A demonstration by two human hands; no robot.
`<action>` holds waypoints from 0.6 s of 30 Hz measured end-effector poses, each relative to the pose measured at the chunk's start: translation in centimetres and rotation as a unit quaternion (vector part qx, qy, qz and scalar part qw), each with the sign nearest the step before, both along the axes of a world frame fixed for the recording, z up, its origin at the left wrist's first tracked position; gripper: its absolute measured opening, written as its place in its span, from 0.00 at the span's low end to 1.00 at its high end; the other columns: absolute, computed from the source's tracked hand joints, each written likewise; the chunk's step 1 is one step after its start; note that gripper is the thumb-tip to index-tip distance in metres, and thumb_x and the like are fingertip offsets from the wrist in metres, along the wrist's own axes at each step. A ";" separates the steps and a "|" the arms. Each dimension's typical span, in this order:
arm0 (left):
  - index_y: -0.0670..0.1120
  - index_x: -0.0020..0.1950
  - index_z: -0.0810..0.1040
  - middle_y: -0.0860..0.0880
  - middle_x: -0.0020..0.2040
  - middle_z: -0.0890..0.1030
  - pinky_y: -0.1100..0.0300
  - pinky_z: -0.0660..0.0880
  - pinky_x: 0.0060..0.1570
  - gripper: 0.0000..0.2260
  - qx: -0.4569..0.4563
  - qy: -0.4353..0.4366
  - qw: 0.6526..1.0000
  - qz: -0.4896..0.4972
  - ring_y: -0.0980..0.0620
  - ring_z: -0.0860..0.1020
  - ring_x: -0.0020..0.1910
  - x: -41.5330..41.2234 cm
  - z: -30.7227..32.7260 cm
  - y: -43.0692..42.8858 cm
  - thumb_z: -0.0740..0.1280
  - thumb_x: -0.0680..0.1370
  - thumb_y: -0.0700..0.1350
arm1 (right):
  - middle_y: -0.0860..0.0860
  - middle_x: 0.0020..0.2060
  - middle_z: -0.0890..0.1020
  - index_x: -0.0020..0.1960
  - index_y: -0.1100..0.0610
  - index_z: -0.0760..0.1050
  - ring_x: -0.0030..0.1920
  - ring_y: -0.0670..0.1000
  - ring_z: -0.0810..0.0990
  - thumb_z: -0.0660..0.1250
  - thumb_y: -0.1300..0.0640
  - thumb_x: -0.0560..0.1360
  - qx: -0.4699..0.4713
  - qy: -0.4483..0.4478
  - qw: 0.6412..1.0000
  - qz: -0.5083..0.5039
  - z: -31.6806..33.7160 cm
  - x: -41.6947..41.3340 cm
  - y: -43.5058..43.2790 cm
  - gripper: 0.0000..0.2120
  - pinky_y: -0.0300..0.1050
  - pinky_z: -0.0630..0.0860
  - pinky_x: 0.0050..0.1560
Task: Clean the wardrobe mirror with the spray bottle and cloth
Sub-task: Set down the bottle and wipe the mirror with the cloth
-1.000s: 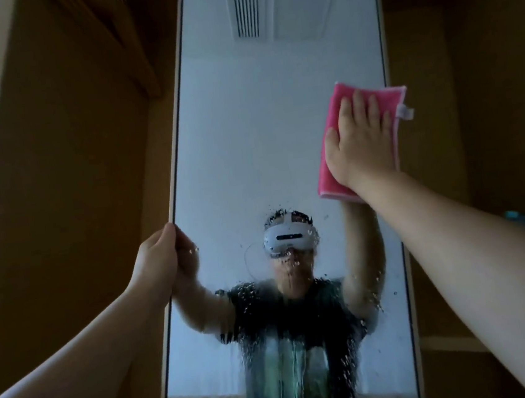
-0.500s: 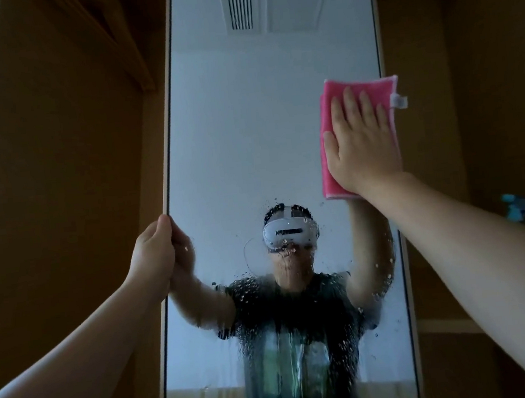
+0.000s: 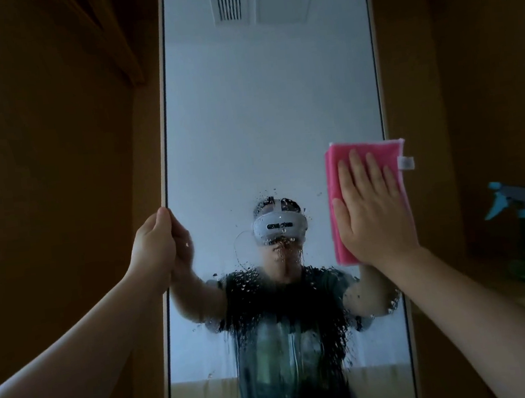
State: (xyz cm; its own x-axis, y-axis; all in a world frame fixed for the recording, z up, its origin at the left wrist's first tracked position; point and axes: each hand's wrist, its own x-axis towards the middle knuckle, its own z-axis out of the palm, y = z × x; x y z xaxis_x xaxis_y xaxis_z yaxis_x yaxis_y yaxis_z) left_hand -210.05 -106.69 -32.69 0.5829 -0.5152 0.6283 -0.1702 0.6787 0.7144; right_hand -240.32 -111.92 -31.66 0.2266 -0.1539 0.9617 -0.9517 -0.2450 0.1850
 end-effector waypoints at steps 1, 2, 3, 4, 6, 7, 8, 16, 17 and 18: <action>0.48 0.33 0.64 0.56 0.16 0.66 0.73 0.60 0.15 0.18 -0.003 -0.001 1.000 -0.008 0.59 0.65 0.14 0.0 -0.1 0.0 0.53 0.83 0.50 | 0.62 0.76 0.58 0.77 0.62 0.54 0.76 0.64 0.56 0.43 0.48 0.83 0.000 -0.001 1.000 -0.001 -0.8 0.0 0.0 0.28 0.61 0.49 0.75; 0.48 0.33 0.63 0.56 0.16 0.66 0.73 0.60 0.15 0.18 -0.003 -0.007 1.000 -0.010 0.59 0.65 0.14 0.1 -0.1 0.1 0.53 0.83 0.50 | 0.62 0.75 0.58 0.77 0.63 0.55 0.76 0.64 0.56 0.43 0.48 0.83 0.000 -0.001 1.000 -0.003 -1.6 0.0 0.1 0.28 0.62 0.50 0.75; 0.49 0.33 0.63 0.56 0.16 0.66 0.73 0.59 0.14 0.18 0.000 -0.016 1.000 -0.007 0.59 0.65 0.14 0.2 -0.2 0.1 0.53 0.83 0.50 | 0.62 0.75 0.58 0.77 0.63 0.55 0.76 0.64 0.55 0.44 0.48 0.83 0.003 0.000 1.000 -0.004 -2.4 0.1 0.1 0.27 0.62 0.50 0.75; 0.49 0.33 0.63 0.56 0.16 0.67 0.73 0.59 0.14 0.18 0.003 -0.025 1.000 -0.004 0.59 0.65 0.13 0.3 -0.2 0.1 0.52 0.83 0.50 | 0.62 0.75 0.57 0.77 0.63 0.55 0.76 0.64 0.54 0.44 0.48 0.83 0.006 0.002 1.000 -0.004 -3.1 0.1 0.1 0.27 0.62 0.50 0.75; 0.49 0.33 0.63 0.56 0.16 0.67 0.73 0.59 0.13 0.18 0.005 -0.038 0.999 -0.003 0.59 0.66 0.14 0.5 -0.4 0.2 0.52 0.83 0.50 | 0.62 0.75 0.57 0.77 0.63 0.55 0.76 0.64 0.54 0.44 0.49 0.83 0.011 0.006 1.000 -0.001 -4.2 0.2 0.1 0.27 0.63 0.51 0.75; 0.49 0.33 0.62 0.56 0.16 0.67 0.73 0.59 0.13 0.18 0.005 -0.045 0.999 -0.006 0.59 0.66 0.14 0.6 -0.4 0.2 0.52 0.83 0.50 | 0.62 0.75 0.57 0.77 0.63 0.56 0.76 0.64 0.54 0.44 0.49 0.83 0.011 0.007 1.000 0.002 -4.6 0.2 0.2 0.27 0.63 0.51 0.75; 0.50 0.33 0.62 0.55 0.16 0.67 0.73 0.59 0.13 0.18 0.007 -0.051 0.999 -0.009 0.59 0.66 0.14 0.7 -0.4 0.2 0.52 0.83 0.50 | 0.62 0.75 0.57 0.76 0.63 0.56 0.76 0.64 0.54 0.43 0.49 0.83 0.011 0.009 1.000 0.005 -4.8 0.2 0.3 0.27 0.63 0.52 0.75; 0.49 0.32 0.63 0.55 0.16 0.67 0.72 0.61 0.15 0.18 0.028 -0.053 0.998 -0.021 0.58 0.65 0.14 1.1 -0.4 0.1 0.52 0.83 0.50 | 0.60 0.76 0.58 0.77 0.60 0.54 0.77 0.62 0.53 0.44 0.48 0.82 0.028 0.074 0.997 0.013 -4.2 0.3 0.8 0.27 0.64 0.53 0.75; 0.49 0.33 0.64 0.55 0.16 0.67 0.71 0.61 0.15 0.18 0.029 -0.050 0.998 -0.019 0.58 0.65 0.14 1.2 -0.4 0.1 0.52 0.83 0.50 | 0.59 0.76 0.57 0.77 0.60 0.54 0.77 0.62 0.52 0.44 0.48 0.82 0.031 0.087 0.996 0.009 -3.3 0.3 0.8 0.27 0.64 0.52 0.75; 0.48 0.33 0.64 0.54 0.17 0.67 0.70 0.62 0.16 0.18 0.029 -0.048 0.998 -0.019 0.57 0.66 0.15 1.2 -0.3 0.1 0.52 0.83 0.50 | 0.58 0.76 0.57 0.77 0.59 0.53 0.77 0.61 0.52 0.43 0.48 0.82 0.033 0.099 0.995 0.004 -2.3 0.4 0.9 0.27 0.63 0.51 0.75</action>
